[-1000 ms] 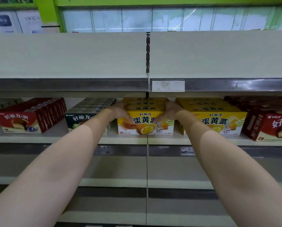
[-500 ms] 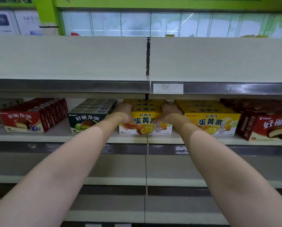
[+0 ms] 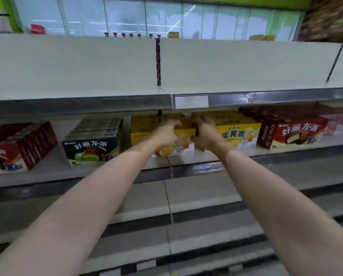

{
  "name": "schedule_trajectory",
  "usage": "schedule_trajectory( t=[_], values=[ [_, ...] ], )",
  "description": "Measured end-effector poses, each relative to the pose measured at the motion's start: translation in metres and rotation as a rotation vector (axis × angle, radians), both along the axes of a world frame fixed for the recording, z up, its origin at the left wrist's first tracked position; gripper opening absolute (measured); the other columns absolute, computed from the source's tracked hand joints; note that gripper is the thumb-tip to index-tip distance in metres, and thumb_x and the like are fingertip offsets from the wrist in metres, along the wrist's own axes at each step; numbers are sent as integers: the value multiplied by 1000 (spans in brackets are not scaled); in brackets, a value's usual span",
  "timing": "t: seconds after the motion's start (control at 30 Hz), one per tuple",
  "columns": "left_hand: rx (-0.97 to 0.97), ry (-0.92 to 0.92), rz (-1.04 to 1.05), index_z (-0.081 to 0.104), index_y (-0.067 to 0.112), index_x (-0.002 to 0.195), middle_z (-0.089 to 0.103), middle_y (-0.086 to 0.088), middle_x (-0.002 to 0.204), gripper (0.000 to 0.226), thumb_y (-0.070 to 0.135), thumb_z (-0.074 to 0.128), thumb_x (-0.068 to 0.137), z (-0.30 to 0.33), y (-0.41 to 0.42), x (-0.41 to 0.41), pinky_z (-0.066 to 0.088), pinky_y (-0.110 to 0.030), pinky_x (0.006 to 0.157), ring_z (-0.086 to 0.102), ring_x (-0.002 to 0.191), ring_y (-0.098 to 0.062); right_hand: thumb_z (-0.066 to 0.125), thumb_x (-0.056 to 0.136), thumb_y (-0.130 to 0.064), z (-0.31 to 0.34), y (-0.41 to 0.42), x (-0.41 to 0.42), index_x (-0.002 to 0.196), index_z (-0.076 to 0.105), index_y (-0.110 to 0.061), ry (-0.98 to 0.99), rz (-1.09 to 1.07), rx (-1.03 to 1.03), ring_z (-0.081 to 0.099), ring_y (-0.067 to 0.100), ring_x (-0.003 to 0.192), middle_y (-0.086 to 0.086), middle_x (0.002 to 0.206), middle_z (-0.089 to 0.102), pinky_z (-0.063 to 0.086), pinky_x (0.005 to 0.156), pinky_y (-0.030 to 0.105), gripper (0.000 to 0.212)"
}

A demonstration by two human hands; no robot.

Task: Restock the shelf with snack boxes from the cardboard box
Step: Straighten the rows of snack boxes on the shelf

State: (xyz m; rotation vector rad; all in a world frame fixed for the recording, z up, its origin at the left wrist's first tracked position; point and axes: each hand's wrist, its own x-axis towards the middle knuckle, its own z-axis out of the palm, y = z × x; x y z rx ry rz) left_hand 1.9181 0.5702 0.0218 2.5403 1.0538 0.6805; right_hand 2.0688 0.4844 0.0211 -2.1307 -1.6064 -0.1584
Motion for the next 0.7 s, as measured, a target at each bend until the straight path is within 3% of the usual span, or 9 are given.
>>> schedule_trajectory(
  t=[0.13, 0.33, 0.4, 0.57, 0.7],
  values=[
    [54, -26, -39, 52, 20, 139, 50, -5, 145, 52, 7, 59, 89, -4, -16, 24, 39, -27, 98, 48, 129, -23, 63, 79, -36, -6, -12, 30, 136, 54, -17, 29, -149, -45, 38, 38, 131, 15, 142, 45, 36, 109, 40, 61],
    [41, 7, -82, 52, 26, 137, 50, -4, 142, 49, 18, 63, 90, -2, -25, 69, 46, -35, 100, 52, 126, -23, 80, 77, -43, -4, -26, 86, 149, 35, -12, 38, -231, -72, 30, 38, 138, 17, 151, 33, 33, 112, 45, 91],
    [43, 6, -74, 50, 23, 138, 48, -6, 142, 50, 18, 63, 91, 0, -26, 87, 46, -35, 100, 49, 127, -24, 82, 74, -31, -5, -25, 108, 149, 34, -16, 21, -221, -64, 27, 38, 138, 14, 151, 29, 30, 114, 48, 90],
    [-9, 127, 12, 27, 24, 154, 21, -7, 162, 81, 26, 73, 87, 5, -27, 138, 24, -44, 119, 19, 148, -28, 79, 78, -32, 3, -21, 162, 147, 36, -17, -24, -228, -77, 28, 37, 134, 13, 150, 30, 26, 111, 47, 82],
    [-65, 253, 87, 9, 27, 157, 13, -3, 164, 106, 33, 80, 79, 14, -25, 168, 23, -44, 119, 16, 150, -27, 88, 68, -43, 11, -17, 204, 152, 29, -18, 38, -156, -121, 23, 39, 141, 13, 156, 23, 26, 117, 50, 105]
  ],
)
